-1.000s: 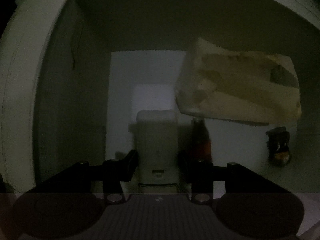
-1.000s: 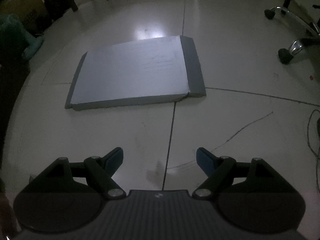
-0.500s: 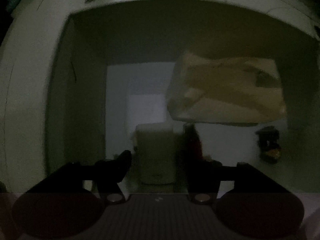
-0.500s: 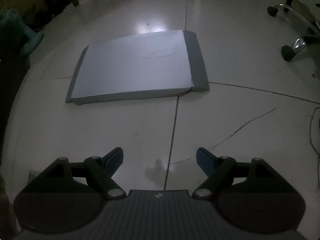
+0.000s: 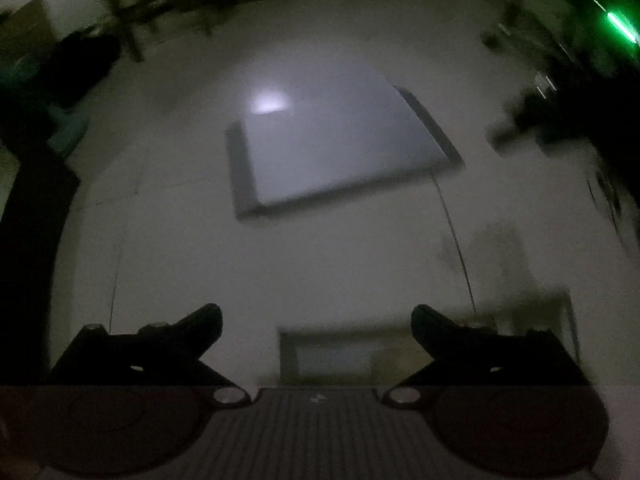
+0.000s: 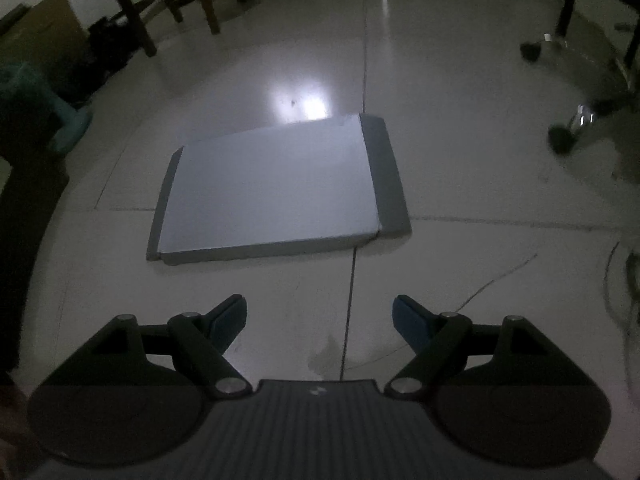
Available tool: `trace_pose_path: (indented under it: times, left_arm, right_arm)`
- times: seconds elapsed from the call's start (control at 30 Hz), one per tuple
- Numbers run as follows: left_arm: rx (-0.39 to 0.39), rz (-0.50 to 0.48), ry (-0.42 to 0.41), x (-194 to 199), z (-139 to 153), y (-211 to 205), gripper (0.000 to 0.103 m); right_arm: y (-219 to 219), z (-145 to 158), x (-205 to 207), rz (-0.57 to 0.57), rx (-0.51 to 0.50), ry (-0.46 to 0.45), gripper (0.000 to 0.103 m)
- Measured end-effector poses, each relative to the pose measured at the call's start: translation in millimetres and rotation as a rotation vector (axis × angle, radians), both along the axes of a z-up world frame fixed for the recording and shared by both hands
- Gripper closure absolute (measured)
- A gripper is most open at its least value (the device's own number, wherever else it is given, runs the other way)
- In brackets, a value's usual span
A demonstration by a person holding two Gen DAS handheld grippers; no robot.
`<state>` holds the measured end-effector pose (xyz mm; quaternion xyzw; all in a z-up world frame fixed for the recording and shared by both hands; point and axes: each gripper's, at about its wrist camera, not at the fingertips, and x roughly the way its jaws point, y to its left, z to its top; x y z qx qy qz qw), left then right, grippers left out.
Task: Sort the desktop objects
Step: 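Open the left tool to drop the tube and withdraw, then lower both tools onto the edge of the grey foam board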
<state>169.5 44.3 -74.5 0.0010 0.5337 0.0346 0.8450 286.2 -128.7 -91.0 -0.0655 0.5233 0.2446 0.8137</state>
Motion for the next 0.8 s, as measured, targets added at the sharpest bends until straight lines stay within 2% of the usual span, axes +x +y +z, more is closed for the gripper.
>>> trace_pose_path:
  times: [0.07, 0.13, 0.2, 0.37, 0.5, 0.63, 0.8]
  left_arm:
    - [-0.053, 0.085, -0.004, 23.5, -0.8, 19.1, 0.000]
    - [-0.089, 0.157, -0.005, 50.3, -11.0, 37.2, 0.000]
    - [-0.103, 0.173, -0.023, 75.6, -18.0, 51.2, 0.000]
    - [-0.053, 0.125, -0.050, 133.2, -63.0, 68.3, 0.000]
    - [-0.006, 0.166, -0.032, 174.4, -99.2, 82.4, 0.000]
    - [-0.006, 0.210, -0.003, 198.4, -135.4, 92.3, 0.000]
    - [-0.065, 0.234, -0.001, 213.3, -166.3, 100.7, 0.000]
  right_arm:
    - [4.1, 10.0, -3.3, 0.007, -0.014, -0.018, 0.020]
    - [6.8, 14.0, -2.3, -0.013, 0.015, -0.014, 0.019]
    - [6.7, 9.3, 4.0, -0.071, 0.065, 0.023, 0.017]
    - [18.8, -30.5, 33.0, -0.052, 0.051, 0.020, 0.017]
    - [25.5, -70.0, 71.8, -0.024, 0.011, 0.020, 0.017]
    - [34.6, -99.3, 99.1, 0.022, -0.032, 0.006, 0.017]
    - [40.2, -129.6, 119.9, 0.029, -0.033, 0.038, 0.016]
